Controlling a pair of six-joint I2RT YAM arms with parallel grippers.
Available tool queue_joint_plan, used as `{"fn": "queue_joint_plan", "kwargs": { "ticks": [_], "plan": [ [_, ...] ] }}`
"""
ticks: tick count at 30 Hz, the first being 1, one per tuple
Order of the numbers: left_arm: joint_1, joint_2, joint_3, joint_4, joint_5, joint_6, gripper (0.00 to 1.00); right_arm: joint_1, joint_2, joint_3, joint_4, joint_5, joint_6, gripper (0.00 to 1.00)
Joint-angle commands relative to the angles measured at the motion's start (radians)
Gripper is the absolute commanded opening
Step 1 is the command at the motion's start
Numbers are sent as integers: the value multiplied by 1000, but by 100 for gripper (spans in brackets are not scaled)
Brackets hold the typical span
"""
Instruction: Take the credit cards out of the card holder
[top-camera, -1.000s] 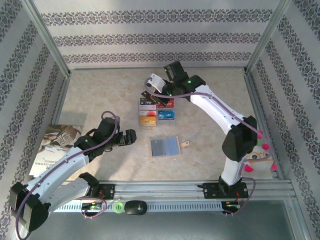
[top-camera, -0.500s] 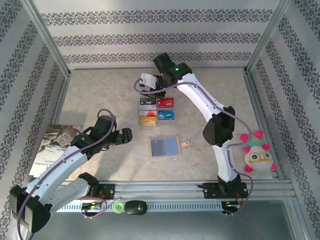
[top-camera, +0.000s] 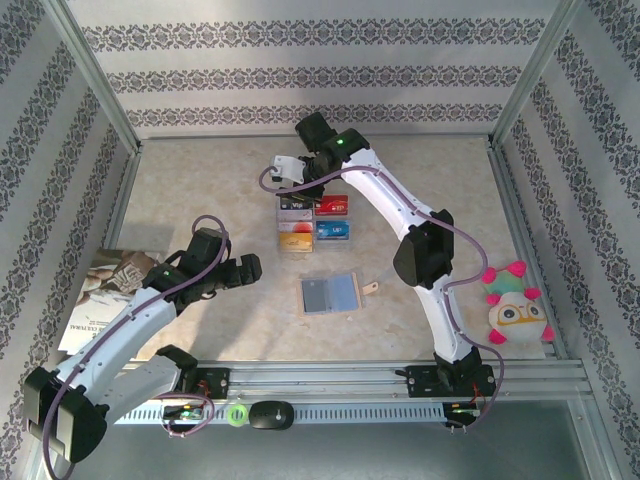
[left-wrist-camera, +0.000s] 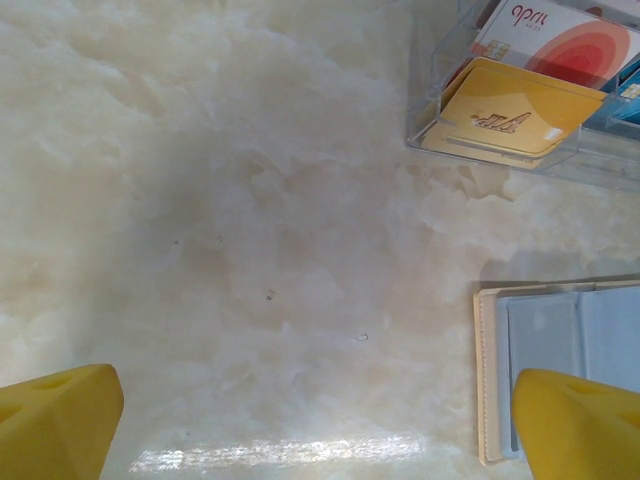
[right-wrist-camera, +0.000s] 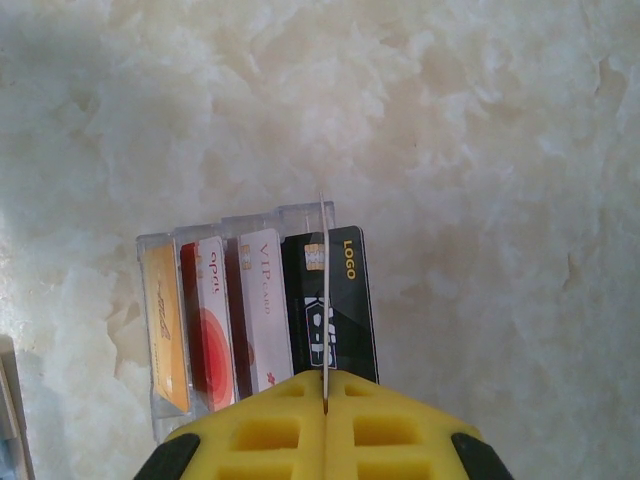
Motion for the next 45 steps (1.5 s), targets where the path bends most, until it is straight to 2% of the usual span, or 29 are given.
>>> {"fn": "queue_joint_plan", "kwargs": {
  "ticks": [1,11,14,16,18,20,23,27,30,34,45],
  "plan": [
    [16,-13,5,13,22,32,100,2,-17,12,-14,-23,-20,0],
    [16,-95,-30,99,35,-8,100,-24,-145,-73,-8,-175,40,0],
    [17,-141,-77,183,45,-25,100,-40,-214,-166,14,-237,93,0],
    [25,-162,-94,215,61,-37,99,-59,-274,-243,42,-326,152,0],
    [44,-144,-71,210,105,-29,100,-72,-335,-326,77,-381,191,0],
    [55,-130,-65,256,173,-10,100,-76,-393,-409,108,-386,210,0],
    [58,-128,-68,315,244,2,100,-78,-439,-488,82,-314,193,0],
    [57,-130,-57,283,232,12,100,-73,-413,-531,44,-106,160,0],
    [59,-129,-44,250,220,11,100,-75,-341,-466,-25,-98,122,0],
    [59,-132,-26,201,207,13,100,-73,-267,-404,-86,-8,75,0],
    [60,-55,6,185,195,33,100,-17,-183,-451,-63,110,52,0]
  ]
}}
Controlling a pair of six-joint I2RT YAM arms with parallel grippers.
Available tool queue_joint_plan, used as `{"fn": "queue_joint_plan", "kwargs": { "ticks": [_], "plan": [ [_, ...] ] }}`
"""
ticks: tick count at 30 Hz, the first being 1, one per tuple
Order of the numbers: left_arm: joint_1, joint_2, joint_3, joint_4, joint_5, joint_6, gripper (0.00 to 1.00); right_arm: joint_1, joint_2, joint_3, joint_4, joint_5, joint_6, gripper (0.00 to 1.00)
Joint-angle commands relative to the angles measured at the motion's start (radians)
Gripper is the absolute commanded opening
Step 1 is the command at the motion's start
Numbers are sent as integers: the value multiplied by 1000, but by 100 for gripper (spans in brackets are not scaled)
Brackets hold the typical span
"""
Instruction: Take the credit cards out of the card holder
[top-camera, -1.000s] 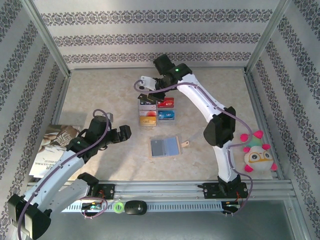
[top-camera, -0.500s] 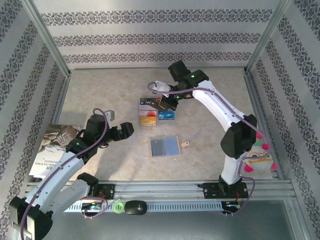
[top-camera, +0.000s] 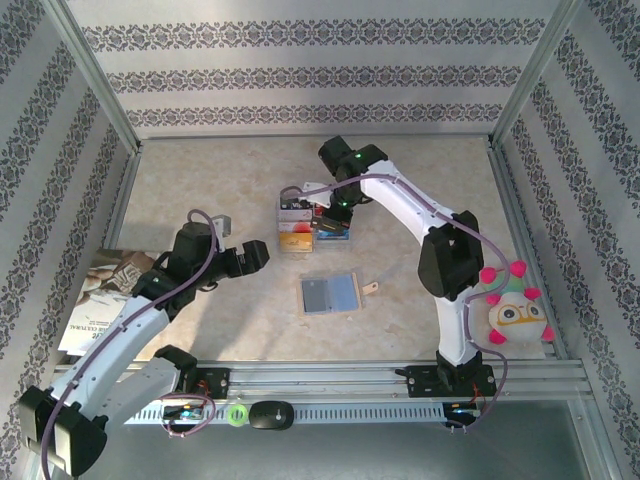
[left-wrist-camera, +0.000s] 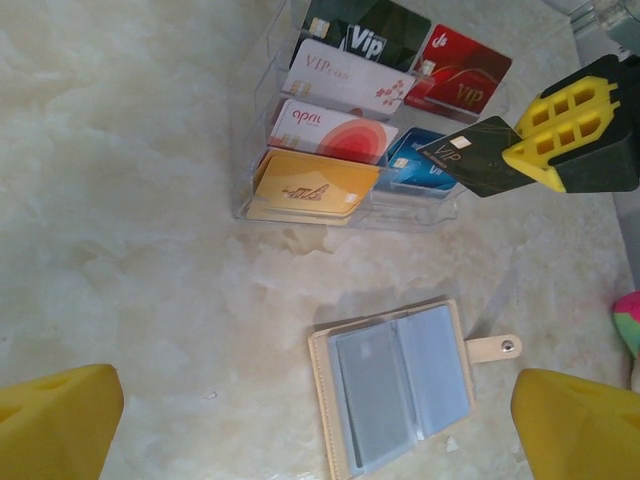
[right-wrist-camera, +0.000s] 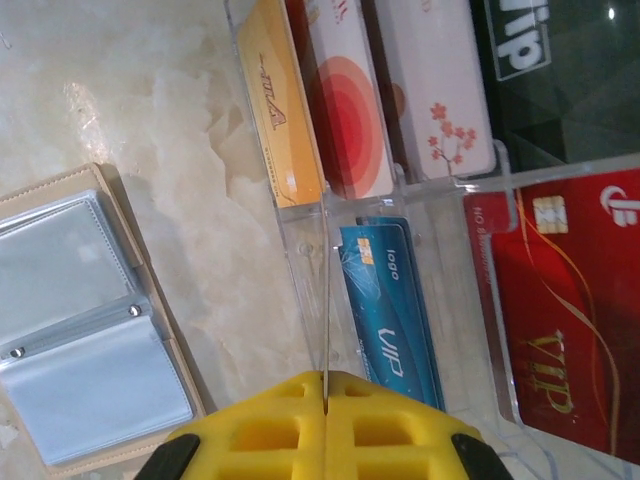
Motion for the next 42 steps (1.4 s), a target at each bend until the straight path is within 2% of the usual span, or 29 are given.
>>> {"fn": "queue_joint_plan", "kwargs": {
  "ticks": [1,29,42],
  "plan": [
    [15,20,14,-12,-11,25,100,21,40,-12,-25,73,-29,0],
    [58,2,-18,-24,0,32,100,44,141,-2,-48,148,-35,0],
    [67,9,-31,-10,12,21,100,71,109,4,-46,178,-45,0]
  ]
}}
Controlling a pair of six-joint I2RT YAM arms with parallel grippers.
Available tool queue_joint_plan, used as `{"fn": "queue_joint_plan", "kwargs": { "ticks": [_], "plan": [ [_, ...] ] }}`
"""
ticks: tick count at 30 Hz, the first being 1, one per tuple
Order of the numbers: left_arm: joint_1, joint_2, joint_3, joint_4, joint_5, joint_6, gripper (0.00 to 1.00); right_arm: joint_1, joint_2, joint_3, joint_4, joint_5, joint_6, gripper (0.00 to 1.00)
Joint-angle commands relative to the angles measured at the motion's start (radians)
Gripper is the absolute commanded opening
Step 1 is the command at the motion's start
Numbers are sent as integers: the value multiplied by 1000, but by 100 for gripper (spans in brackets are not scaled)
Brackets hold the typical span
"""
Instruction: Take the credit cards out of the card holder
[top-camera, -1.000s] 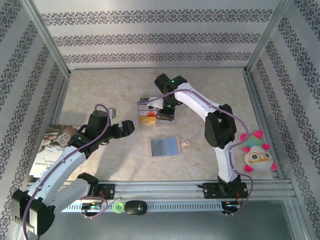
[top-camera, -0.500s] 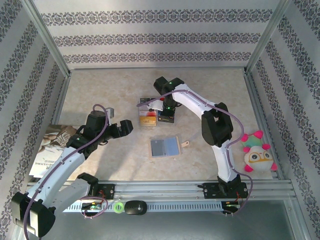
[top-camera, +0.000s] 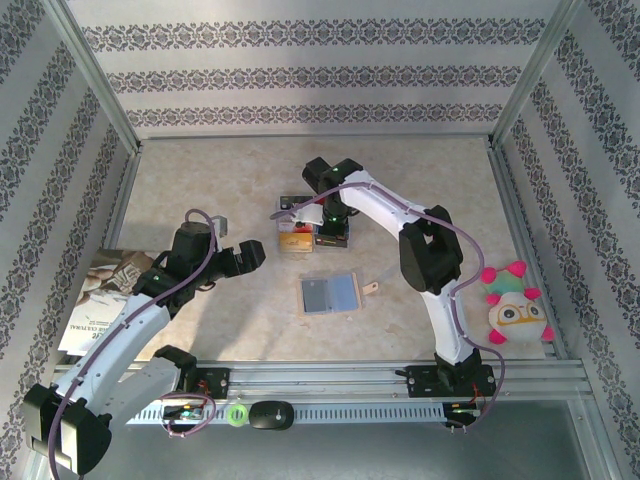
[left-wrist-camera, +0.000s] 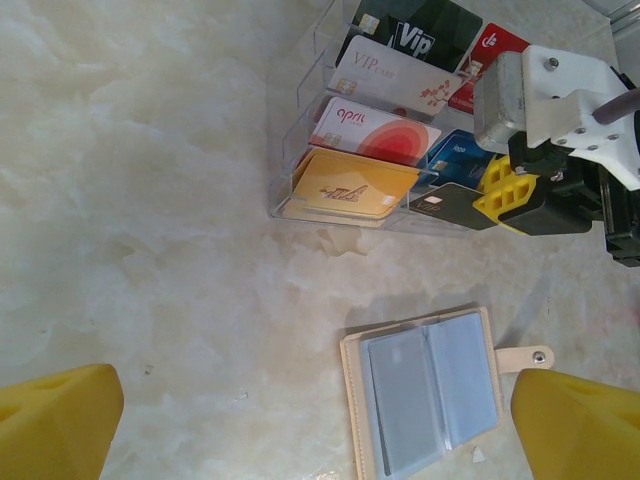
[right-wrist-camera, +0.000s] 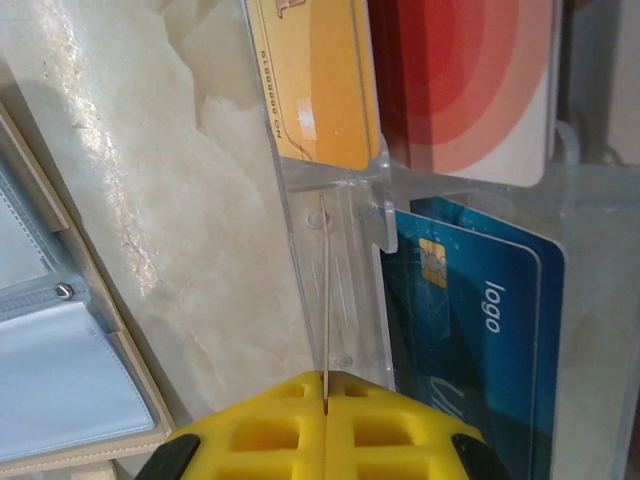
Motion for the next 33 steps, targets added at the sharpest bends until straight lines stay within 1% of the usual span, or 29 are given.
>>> {"fn": "queue_joint_plan", "kwargs": {
  "ticks": [1,10,22,25,33],
  "plan": [
    [22,0,-15,-7,8,6,100,13,-20,4,-18,31,-20,0],
    [24,-1,-17,-9,19,2,100,21,-35,2,-8,129,-28,0],
    [25,5,-28,9,27,-7,100,16,-69,-5,11,102,-37,0],
    [25,5,-27,8,26,-6,100,3,-54,1,14,77,-40,0],
    [28,6,-28,5,26,-5,100,-5,-8,-10,21,60,-41,0]
  ]
}}
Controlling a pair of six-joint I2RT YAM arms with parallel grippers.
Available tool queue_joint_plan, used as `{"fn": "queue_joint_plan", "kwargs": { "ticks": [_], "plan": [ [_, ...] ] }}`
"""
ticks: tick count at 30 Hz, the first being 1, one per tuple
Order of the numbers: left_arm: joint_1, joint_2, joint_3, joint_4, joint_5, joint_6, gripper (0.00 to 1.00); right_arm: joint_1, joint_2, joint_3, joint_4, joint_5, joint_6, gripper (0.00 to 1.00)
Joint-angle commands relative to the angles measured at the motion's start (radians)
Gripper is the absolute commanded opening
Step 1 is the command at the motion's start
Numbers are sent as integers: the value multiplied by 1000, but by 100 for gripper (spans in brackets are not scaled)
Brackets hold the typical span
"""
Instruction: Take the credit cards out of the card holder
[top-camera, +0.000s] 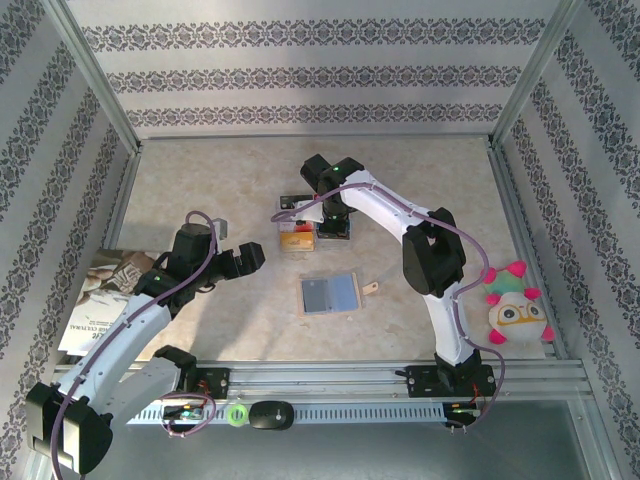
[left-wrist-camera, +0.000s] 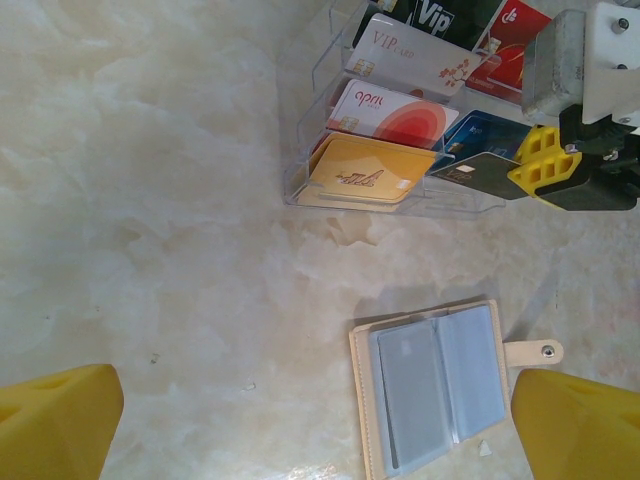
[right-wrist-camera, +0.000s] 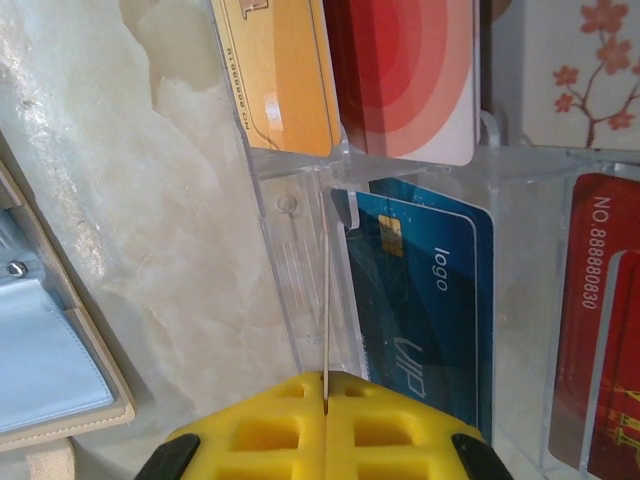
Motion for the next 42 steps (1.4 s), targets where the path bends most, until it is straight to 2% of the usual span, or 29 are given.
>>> {"fn": "queue_joint_plan", "kwargs": {
  "ticks": [1,12,18,20,31,34,37,38,40,42],
  "plan": [
    [16,1,-9,4,9,-4,100,-10,29,-10,3,-23,-15,0],
    [18,-5,-17,2,13,-4,100,-19,57,-13,20,-21,-11,1],
    [20,-2,-25,13,21,-12,100,-20,32,-33,82,16,11,22],
    [21,-5,-26,17,29,-15,100,-21,-9,-67,146,15,22,31],
    [20,-47,-57,69,32,-40,100,11,-347,-267,443,-64,118,39],
    [21,-60,-79,101,34,-57,100,5,-449,-363,598,-109,224,43],
    [20,-61,-106,130,41,-72,100,-4,-557,-509,842,-132,406,47],
    [21,-63,-117,145,47,-82,100,-9,-590,-563,933,-141,492,51],
    [21,-65,-136,179,62,-94,100,-19,-637,-646,1058,-205,654,59],
    [20,-64,-146,193,76,-96,100,-24,-660,-699,1104,-291,787,60]
  ]
}}
